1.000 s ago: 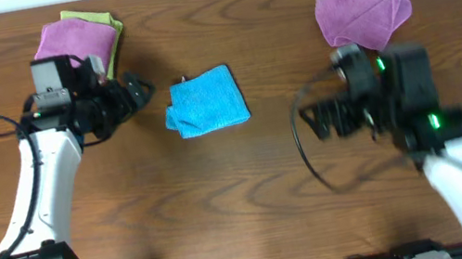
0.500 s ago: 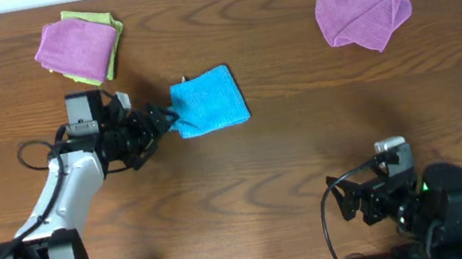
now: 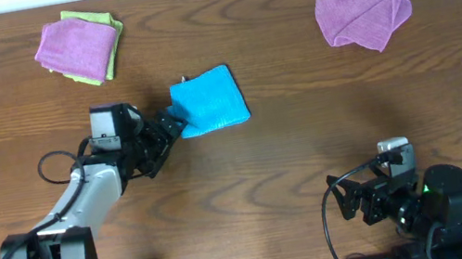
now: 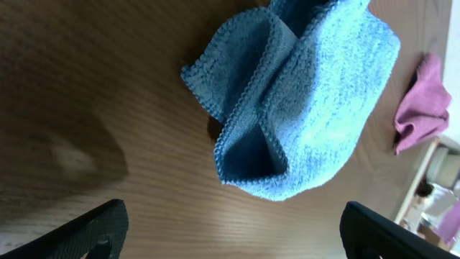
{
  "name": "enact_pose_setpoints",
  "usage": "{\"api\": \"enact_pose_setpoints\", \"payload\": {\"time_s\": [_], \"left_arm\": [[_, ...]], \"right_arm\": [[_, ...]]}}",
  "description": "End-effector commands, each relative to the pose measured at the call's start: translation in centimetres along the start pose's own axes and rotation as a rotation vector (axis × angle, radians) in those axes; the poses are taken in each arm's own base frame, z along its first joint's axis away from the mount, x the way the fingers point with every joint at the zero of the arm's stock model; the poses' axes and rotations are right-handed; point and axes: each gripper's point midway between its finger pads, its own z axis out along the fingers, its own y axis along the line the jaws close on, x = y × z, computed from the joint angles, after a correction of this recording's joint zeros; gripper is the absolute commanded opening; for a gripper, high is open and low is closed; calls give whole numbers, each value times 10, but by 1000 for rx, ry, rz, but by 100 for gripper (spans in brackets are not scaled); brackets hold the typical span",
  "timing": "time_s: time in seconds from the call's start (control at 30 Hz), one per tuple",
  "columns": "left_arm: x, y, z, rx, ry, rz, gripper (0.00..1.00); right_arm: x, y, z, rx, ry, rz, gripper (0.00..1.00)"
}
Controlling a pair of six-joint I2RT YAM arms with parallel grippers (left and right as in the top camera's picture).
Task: Fold the cloth
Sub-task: 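Grasp the folded blue cloth's edge with the left gripper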
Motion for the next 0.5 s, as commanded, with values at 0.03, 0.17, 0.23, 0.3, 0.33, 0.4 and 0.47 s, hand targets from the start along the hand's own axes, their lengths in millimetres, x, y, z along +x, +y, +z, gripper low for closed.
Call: {"api": "enact_pose_setpoints", "payload": {"time_s": [0.03, 0.17, 0.23, 0.3, 0.33, 0.4, 0.47], "left_arm": [[3, 1, 13, -30, -20, -13, 95], [6, -4, 26, -5, -9, -18, 96], [6, -7, 32, 3, -12, -23, 96], [6, -8, 37, 11, -15, -22, 96], [6, -7, 40, 12, -14, -30, 95], [6, -5, 47, 12, -10, -49, 96], [7, -3, 55, 14, -6, -66, 95]], "right_arm": [[0, -1, 0, 2, -4, 15, 99], [0, -1, 0, 2, -4, 15, 99], [0, -1, 0, 2, -4, 15, 99], [0, -1, 0, 2, -4, 15, 99], [0, -1, 0, 2, -4, 15, 99], [0, -1, 0, 2, -4, 15, 99], [0, -1, 0, 2, -4, 15, 99]]}}
